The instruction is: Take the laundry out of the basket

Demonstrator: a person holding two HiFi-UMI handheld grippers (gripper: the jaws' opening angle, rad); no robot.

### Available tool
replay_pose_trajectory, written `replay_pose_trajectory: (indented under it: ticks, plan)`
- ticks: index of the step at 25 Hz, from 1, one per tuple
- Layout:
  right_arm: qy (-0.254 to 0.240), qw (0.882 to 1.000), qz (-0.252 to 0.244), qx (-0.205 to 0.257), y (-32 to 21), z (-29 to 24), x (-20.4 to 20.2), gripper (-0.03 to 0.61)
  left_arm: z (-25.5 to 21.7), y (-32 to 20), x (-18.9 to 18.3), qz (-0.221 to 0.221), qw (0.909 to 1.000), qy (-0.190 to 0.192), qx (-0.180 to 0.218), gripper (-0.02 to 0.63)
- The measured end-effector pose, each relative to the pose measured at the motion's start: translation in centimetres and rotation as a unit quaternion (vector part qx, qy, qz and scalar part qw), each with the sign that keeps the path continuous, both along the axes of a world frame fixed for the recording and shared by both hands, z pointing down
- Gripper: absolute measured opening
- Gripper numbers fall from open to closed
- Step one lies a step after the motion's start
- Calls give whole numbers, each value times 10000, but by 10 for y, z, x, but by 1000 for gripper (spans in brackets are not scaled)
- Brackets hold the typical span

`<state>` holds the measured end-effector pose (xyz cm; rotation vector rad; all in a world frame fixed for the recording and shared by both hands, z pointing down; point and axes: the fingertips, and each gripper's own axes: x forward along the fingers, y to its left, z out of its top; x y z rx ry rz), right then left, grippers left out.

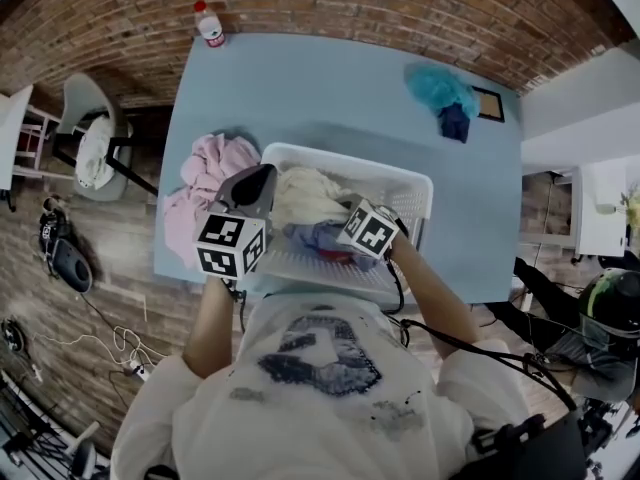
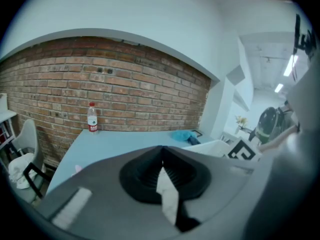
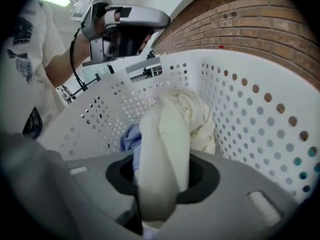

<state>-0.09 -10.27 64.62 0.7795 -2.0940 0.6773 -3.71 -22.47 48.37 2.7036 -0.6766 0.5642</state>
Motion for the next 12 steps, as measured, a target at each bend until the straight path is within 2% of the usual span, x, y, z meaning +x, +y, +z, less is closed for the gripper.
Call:
replay_pose_trajectory:
  ticks: [8,12]
  plan:
    - [-299,9914,951,842,-2,-58,20,144,-18,8,-6,-53,9996,74,265,-10]
    - [-612,9759,1785,1100,-1,-95,33,144,-27,15,-6,-86,9991,123,385,-11]
